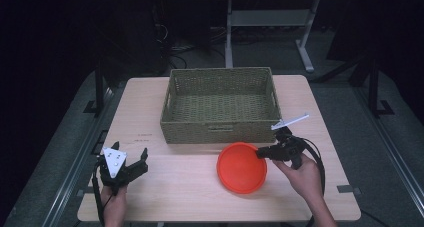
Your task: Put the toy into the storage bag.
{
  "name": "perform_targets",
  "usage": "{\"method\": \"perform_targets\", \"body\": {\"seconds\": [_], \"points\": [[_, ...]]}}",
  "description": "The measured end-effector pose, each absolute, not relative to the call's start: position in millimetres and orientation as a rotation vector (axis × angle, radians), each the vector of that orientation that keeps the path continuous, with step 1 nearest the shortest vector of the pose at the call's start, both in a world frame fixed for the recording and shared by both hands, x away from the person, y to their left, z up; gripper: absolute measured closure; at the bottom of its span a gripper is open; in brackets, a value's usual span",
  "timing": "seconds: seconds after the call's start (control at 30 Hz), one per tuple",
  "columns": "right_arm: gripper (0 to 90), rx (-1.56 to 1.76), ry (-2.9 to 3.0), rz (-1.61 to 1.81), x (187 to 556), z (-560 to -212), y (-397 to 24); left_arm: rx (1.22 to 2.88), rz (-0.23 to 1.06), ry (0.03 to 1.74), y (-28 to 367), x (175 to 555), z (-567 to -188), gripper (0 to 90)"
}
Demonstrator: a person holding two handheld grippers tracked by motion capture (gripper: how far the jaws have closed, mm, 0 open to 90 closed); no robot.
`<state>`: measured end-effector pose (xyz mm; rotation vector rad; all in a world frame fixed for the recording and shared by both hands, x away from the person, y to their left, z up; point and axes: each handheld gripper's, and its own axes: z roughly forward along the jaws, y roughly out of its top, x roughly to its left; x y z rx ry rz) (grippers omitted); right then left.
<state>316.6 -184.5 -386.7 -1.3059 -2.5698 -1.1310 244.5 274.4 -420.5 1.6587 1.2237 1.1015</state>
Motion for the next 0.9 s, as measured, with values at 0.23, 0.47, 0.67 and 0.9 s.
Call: {"method": "perform_targets", "body": {"seconds": [0.23, 0.47, 0.67, 0.9], "points": [[82.3, -1.3, -2.587, -1.157, 318.8, -371.5, -184.8, 1.662, 1.097, 1.225, 273.9, 245.5, -421.0, 12.7], [82.3, -1.302, -2.596, -1.18, 321.4, -354.1, -188.7, 1.659, 1.097, 1.225, 273.4, 245.6, -421.1, 12.7], [82.3, -1.301, -2.612, -1.191, 324.2, -339.4, -190.6, 1.657, 1.096, 1.225, 273.1, 245.8, -421.3, 12.7], [82.3, -1.293, -2.617, -1.2, 327.8, -324.5, -191.4, 1.655, 1.099, 1.229, 274.1, 246.1, -420.9, 12.7]]}}
